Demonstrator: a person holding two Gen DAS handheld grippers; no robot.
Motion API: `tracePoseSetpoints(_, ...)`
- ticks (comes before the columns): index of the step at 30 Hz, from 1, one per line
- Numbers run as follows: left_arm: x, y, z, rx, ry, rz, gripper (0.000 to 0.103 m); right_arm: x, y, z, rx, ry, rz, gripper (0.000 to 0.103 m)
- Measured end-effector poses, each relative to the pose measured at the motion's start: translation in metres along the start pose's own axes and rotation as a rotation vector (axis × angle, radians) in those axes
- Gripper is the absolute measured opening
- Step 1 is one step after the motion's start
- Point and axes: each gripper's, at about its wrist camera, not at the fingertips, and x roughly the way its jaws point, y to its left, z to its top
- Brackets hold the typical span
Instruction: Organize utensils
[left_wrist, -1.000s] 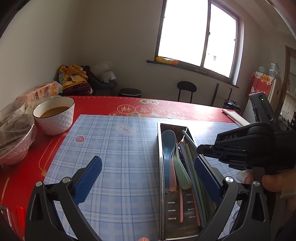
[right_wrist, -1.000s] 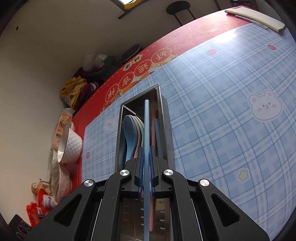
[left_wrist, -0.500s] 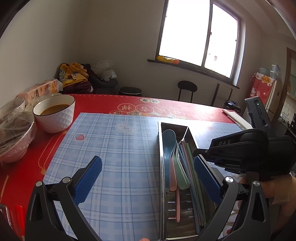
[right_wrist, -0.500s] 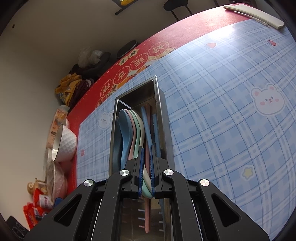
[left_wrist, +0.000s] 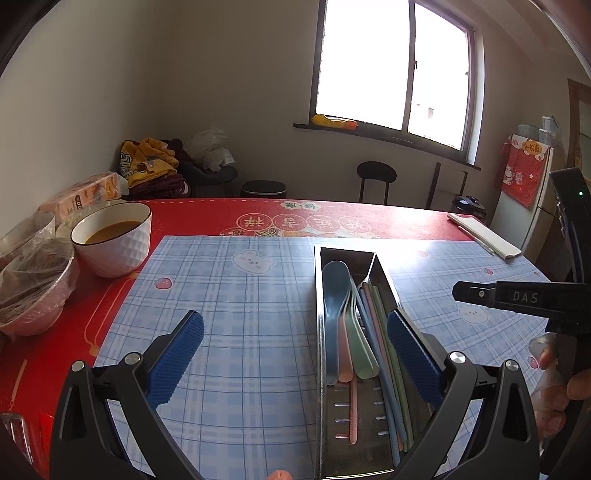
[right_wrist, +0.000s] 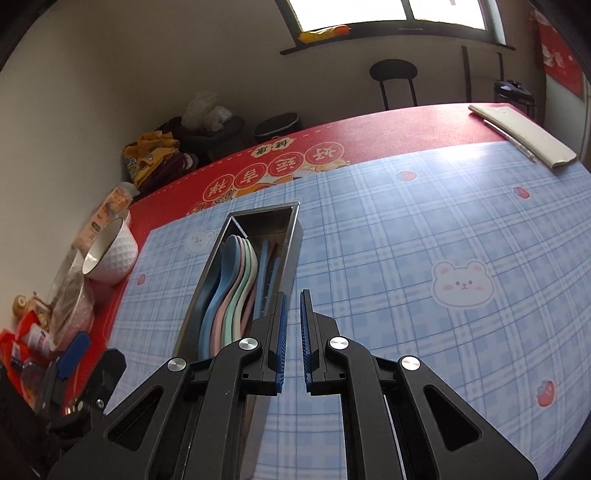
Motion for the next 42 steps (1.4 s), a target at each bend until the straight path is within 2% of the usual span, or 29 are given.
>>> tracePoseSetpoints(4,-0.002,-0.01,0.001,0.033,-0.023,0.027,0.097,-0.032,-0.017,-0.002,-0.096,-0.072,-0.057,0.01)
tracePoseSetpoints(5,-0.002,-0.014,0.001,0.046,-0.024,0.039,0.097,-0.041,-0.022,-0.003,-0.113,-0.093,-0.069,0.026)
tracePoseSetpoints(6,-0.003,-0.018,0.001,0.057,-0.025,0.047,0.097,-0.05,-0.027,-0.003,-0.13,-0.122,-0.086,0.057)
tracePoseSetpoints(7,-0.003,-0.021,0.001,0.066,-0.027,0.052,0.097,-0.06,-0.032,-0.005,-0.149,-0.164,-0.104,0.066)
tracePoseSetpoints(10,-0.01,-0.031,0.002,0.082,-0.039,0.066,0.097,-0.086,-0.041,-0.006,-0.23,-0.25,-0.16,0.073)
tracePoseSetpoints(14,-0.026,-0.047,0.004,0.103,-0.078,0.096,0.097,-0.119,-0.057,-0.006,-0.24,-0.338,-0.174,0.086)
tracePoseSetpoints(19,-0.051,-0.067,0.016,0.105,-0.113,0.057,0.097,-0.156,-0.067,-0.007,-0.252,-0.433,-0.163,0.087)
tracePoseSetpoints(26,-0.094,-0.099,0.035,0.118,-0.213,0.088,0.097,-0.201,-0.073,-0.014,-0.252,-0.547,-0.146,0.087)
tracePoseSetpoints(32,-0.123,-0.126,0.038,0.152,-0.28,0.061,0.097,-0.223,-0.084,-0.021,-0.212,-0.566,-0.124,0.087)
tracePoseSetpoints(38,-0.13,-0.146,0.032,0.181,-0.288,0.033,0.097,-0.234,-0.093,-0.03,-0.193,-0.595,-0.142,0.087)
tracePoseSetpoints(42,-0.128,-0.152,0.03,0.189,-0.286,0.039,0.097,-0.233,-0.098,-0.031,-0.182,-0.591,-0.162,0.087)
